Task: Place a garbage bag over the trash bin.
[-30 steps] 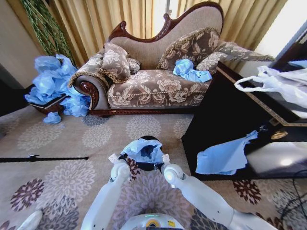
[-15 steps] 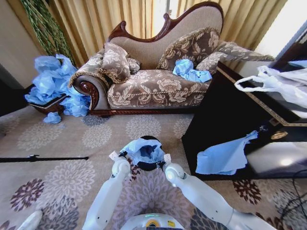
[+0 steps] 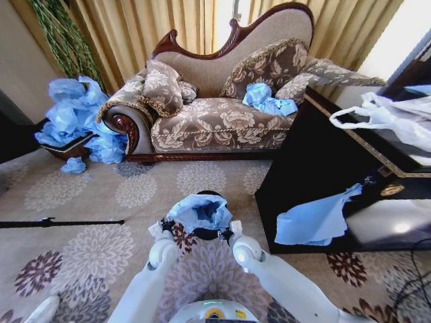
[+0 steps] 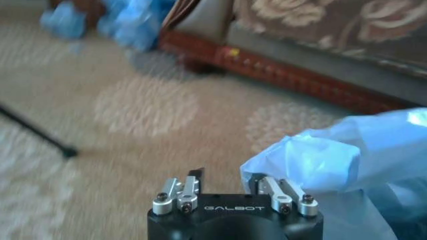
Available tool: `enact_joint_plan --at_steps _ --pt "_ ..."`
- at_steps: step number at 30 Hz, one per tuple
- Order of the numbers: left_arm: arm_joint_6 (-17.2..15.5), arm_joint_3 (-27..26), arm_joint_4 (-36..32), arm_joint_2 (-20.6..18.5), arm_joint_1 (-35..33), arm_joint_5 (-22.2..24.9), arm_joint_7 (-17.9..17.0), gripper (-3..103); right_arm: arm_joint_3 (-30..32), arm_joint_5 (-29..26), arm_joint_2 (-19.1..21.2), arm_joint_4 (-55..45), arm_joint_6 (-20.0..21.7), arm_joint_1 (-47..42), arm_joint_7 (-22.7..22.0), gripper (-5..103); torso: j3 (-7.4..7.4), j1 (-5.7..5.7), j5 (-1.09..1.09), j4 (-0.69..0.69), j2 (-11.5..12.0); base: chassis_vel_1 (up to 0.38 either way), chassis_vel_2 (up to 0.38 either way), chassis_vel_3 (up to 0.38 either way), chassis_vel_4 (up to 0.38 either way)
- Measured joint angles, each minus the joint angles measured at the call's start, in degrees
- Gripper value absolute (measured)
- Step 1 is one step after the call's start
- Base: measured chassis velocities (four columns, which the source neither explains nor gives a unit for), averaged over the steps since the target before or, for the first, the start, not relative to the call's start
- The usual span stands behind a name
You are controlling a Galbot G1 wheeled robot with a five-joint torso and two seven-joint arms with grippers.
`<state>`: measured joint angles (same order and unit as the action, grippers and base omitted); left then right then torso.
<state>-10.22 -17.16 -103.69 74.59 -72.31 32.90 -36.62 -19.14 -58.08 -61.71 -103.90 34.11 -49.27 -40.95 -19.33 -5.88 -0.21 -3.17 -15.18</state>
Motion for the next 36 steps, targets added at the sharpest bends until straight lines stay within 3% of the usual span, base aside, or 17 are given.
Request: enact_joint_plan --at_steps 2,5,7,8,11,12,13,15,17,18,20,22,29,33,36 --pt "0.33 -0.01 0.06 0.0 -0.25 -1.62 0.88 51 0.31 -0.03 0.15 -0.49 -0.07 -0.4 -0.02 55 0.0 0.0 0.0 0.01 0.0 0.0 0.0 0.0 0.0" --pt "3.18 -0.29 1.19 -0.13 -1.59 -11.8 5.91 67 2.07 -0.25 0.88 -3.71 -0.67 -2.56 -0.21 71 0.0 0.0 0.0 -0.01 0.0 0.0 0.0 0.0 0.0" --pt "4.35 -0.61 1.44 -0.44 -2.3 -17.06 8.3 72 3.04 -0.36 1.15 -5.56 -1.01 -3.61 -0.26 77 0.0 0.0 0.01 0.0 0.0 0.0 0.0 0.0 0.0" --pt "4.35 -0.61 1.44 -0.44 -2.3 -17.06 8.3 72 3.04 -0.36 1.15 -5.56 -1.01 -3.61 -0.26 77 0.0 0.0 0.01 0.0 0.0 0.0 0.0 0.0 0.0" --pt "8.24 -2.15 2.79 -0.92 -3.82 -30.31 12.39 88 4.95 -0.3 1.61 -9.05 -1.47 -5.88 -0.16 93 0.0 0.0 0.0 0.0 0.0 0.0 0.0 0.0 0.0" --pt "9.13 -2.57 3.12 -0.98 -4.09 -32.63 13.2 88 5.2 -0.28 1.65 -9.42 -1.47 -6.21 -0.09 97 0.0 0.0 0.0 0.0 0.0 0.0 0.0 0.0 0.0" --pt "9.13 -2.57 3.12 -0.98 -4.09 -32.63 13.2 88 5.2 -0.28 1.65 -9.42 -1.47 -6.21 -0.09 97 0.0 0.0 0.0 0.0 0.0 0.0 0.0 0.0 0.0" --pt "11.94 -4.18 3.51 -1.51 -5.67 -41.34 16.8 97 6.13 0.27 1.7 -10.16 -1.62 -7.42 0.39 100 0.0 0.0 0.0 0.0 0.0 0.0 0.0 0.0 0.0" --pt "13.62 -5.05 3.15 -1.98 -6.92 -46.68 18.93 100 6.88 1.15 1.66 -10.26 -1.79 -8.16 1.19 100 0.0 0.0 0.0 0.01 0.0 0.0 0.0 0.0 0.0" --pt "13.62 -5.05 3.15 -1.98 -6.92 -46.68 18.93 100 6.88 1.15 1.66 -10.26 -1.79 -8.16 1.19 100 0.0 0.0 0.0 0.01 0.0 0.0 0.0 0.0 0.0" --pt "16.27 -6.05 2.79 -2.74 -7.59 -51.69 21.78 100 7.86 2.06 1.41 -10.37 -2.28 -8.82 2.3 100 0.0 0.0 0.0 0.0 0.0 0.0 0.0 0.0 0.0" --pt "16.63 -6.17 2.68 -2.98 -7.59 -52.46 22.53 100 8.07 2.25 1.32 -10.38 -2.44 -8.92 2.59 100 -0.01 0.0 0.0 0.01 0.0 0.0 0.0 0.0 0.0" --pt "19.21 -5.81 3.56 -6.51 -3.35 -61.7 31.5 100 11.05 3.67 -0.04 -10.33 -3.49 -9.83 4.58 100 0.0 -0.01 0.0 -0.01 0.0 0.0 0.0 0.0 0.0" --pt "19.11 -5.15 4.6 -7.66 -1.74 -62.88 32.94 100 11.94 4.21 -0.3 -10.36 -3.52 -10.55 5.16 100 -0.01 -0.01 0.0 0.0 0.0 0.0 0.0 0.0 0.0" --pt "18.74 -4.47 6.0 -9.26 0.77 -62.76 36.42 103 13.29 4.97 -0.58 -10.59 -3.62 -11.59 5.74 100 -0.01 -0.01 0.0 -0.01 0.0 0.0 0.0 0.0 0.0"
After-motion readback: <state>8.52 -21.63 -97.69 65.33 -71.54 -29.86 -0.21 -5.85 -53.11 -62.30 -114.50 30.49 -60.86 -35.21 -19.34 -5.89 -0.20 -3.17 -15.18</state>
